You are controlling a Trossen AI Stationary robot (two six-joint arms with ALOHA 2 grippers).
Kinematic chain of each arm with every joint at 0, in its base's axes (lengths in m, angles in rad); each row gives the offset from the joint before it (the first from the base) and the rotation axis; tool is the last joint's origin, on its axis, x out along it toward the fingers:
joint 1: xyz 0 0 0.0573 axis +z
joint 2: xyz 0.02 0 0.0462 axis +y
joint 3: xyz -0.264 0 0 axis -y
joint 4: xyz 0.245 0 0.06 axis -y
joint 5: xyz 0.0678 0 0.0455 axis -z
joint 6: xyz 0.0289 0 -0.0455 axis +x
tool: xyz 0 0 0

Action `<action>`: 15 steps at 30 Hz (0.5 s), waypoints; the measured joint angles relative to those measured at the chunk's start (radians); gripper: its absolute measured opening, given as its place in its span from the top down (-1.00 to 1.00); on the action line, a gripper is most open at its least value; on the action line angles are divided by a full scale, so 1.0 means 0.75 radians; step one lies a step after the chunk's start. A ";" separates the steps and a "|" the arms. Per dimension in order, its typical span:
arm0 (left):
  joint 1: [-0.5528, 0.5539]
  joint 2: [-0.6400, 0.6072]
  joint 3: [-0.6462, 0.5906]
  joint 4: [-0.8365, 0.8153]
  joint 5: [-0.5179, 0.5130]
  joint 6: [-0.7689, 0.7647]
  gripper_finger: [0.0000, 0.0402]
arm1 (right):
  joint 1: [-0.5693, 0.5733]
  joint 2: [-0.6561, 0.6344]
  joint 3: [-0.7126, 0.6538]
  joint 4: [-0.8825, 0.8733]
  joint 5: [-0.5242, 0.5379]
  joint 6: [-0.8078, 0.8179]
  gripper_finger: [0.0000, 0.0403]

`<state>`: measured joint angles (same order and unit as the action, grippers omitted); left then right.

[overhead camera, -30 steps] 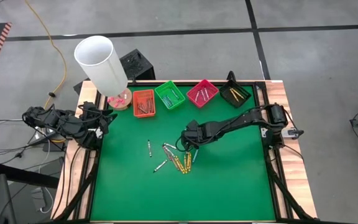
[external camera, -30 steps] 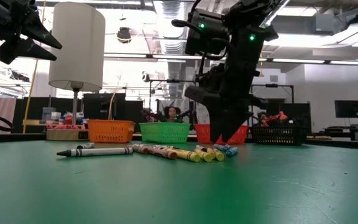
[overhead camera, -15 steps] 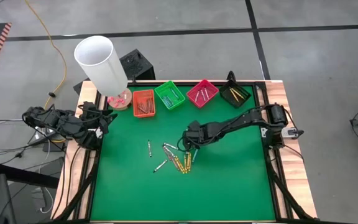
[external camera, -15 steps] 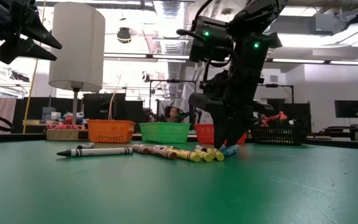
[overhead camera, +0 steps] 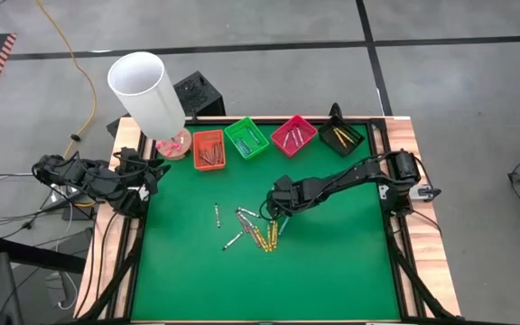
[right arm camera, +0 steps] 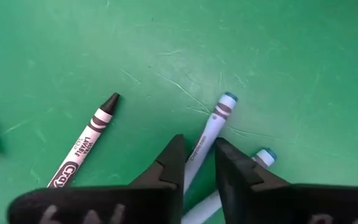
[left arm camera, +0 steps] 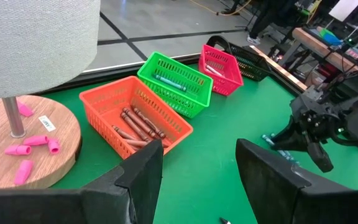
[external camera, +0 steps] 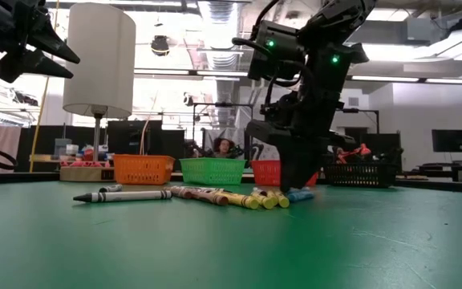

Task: Sort crayons
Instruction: Put the blue/green crayon into the green bin

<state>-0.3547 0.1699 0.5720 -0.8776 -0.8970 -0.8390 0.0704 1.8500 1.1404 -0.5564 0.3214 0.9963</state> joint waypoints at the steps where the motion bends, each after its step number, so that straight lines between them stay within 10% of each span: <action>1: 0.000 0.000 0.000 0.000 0.000 0.000 0.04 | 0.000 0.001 -0.001 0.001 0.000 0.001 0.64; 15: 0.000 0.000 0.000 -0.001 0.000 0.001 0.04 | 0.001 0.002 -0.002 0.017 0.004 -0.001 0.98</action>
<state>-0.3550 0.1699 0.5720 -0.8780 -0.8970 -0.8383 0.0708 1.8515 1.1386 -0.5438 0.3244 0.9954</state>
